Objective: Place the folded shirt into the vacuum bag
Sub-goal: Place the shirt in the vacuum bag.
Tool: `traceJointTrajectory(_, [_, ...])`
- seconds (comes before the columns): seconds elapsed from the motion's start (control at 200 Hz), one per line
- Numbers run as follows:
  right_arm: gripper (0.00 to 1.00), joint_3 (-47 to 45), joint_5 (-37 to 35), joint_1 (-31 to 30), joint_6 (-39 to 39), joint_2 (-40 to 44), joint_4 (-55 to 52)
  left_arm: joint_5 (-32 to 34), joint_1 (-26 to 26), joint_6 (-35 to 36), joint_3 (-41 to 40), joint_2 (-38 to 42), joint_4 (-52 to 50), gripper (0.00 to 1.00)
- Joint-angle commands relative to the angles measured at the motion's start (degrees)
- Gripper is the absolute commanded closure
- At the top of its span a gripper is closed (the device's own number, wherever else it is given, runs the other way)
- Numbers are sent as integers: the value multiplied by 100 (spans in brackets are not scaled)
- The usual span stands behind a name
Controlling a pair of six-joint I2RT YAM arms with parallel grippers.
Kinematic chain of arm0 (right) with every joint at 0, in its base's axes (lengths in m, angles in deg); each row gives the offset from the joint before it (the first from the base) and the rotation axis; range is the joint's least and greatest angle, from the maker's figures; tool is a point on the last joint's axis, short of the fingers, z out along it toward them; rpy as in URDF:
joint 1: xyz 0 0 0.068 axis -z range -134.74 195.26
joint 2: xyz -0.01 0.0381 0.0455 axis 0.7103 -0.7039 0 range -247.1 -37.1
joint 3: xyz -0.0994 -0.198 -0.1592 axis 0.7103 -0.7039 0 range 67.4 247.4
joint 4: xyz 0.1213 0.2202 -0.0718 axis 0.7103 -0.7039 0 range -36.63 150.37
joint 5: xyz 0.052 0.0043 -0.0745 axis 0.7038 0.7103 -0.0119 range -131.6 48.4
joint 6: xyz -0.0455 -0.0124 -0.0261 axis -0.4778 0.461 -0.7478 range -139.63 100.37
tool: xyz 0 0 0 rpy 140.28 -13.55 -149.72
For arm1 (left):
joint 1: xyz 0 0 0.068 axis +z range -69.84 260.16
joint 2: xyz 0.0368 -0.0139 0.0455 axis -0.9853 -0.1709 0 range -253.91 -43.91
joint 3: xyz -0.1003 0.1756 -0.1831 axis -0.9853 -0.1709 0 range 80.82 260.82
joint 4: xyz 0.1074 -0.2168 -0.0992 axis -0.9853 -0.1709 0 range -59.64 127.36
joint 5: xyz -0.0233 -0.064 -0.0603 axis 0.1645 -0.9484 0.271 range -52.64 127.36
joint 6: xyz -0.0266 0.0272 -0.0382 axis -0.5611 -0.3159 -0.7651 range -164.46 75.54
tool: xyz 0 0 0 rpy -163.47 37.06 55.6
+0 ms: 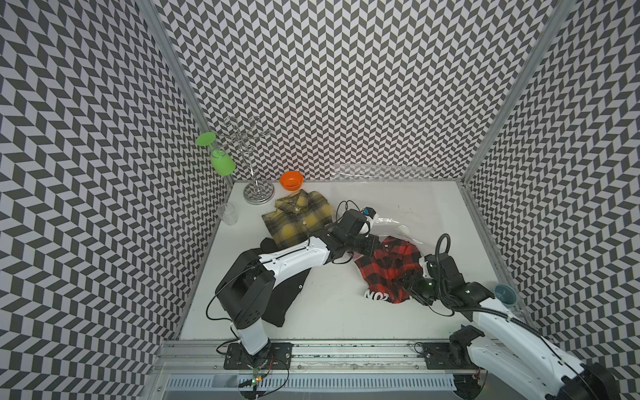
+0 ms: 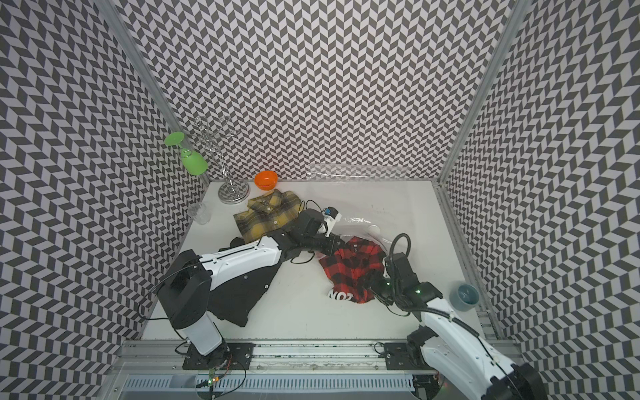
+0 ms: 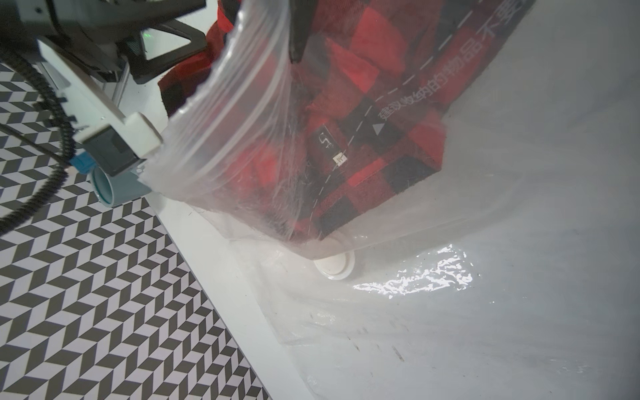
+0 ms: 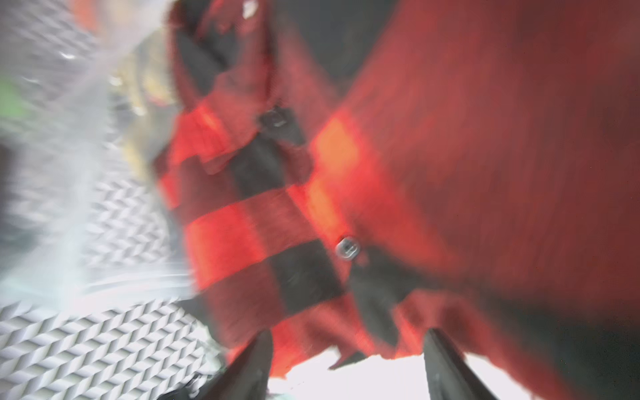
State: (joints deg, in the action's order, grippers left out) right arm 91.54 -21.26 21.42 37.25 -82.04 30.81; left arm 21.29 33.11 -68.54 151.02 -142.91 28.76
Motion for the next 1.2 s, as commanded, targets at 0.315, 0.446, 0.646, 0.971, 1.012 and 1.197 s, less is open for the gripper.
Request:
traceJointTrajectory(0.315, [18, -1610, 592, -22, 1515, 885, 806, -89, -217, -42, 227, -67, 90, 100])
traceJointTrajectory(0.446, [22, -1825, 471, -33, 1904, 800, 1585, -63, -285, -26, 210, -32, 70, 100])
traceJointTrajectory(0.646, [54, -1723, 90, -11, 2057, 835, 2386, -46, -378, 42, 148, 81, -20, 100])
traceJointTrajectory(0.971, [84, -1186, 77, 879, 1609, 483, 2729, -14, -539, 70, -70, 382, -181, 100])
traceJointTrajectory(1.012, [84, -1094, 137, 1091, 1483, 346, 2777, -5, -597, 70, -104, 413, -188, 100])
traceJointTrajectory(1.197, [85, -674, 407, 1813, 938, -280, 2779, 39, -708, 9, -326, 482, -192, 100])
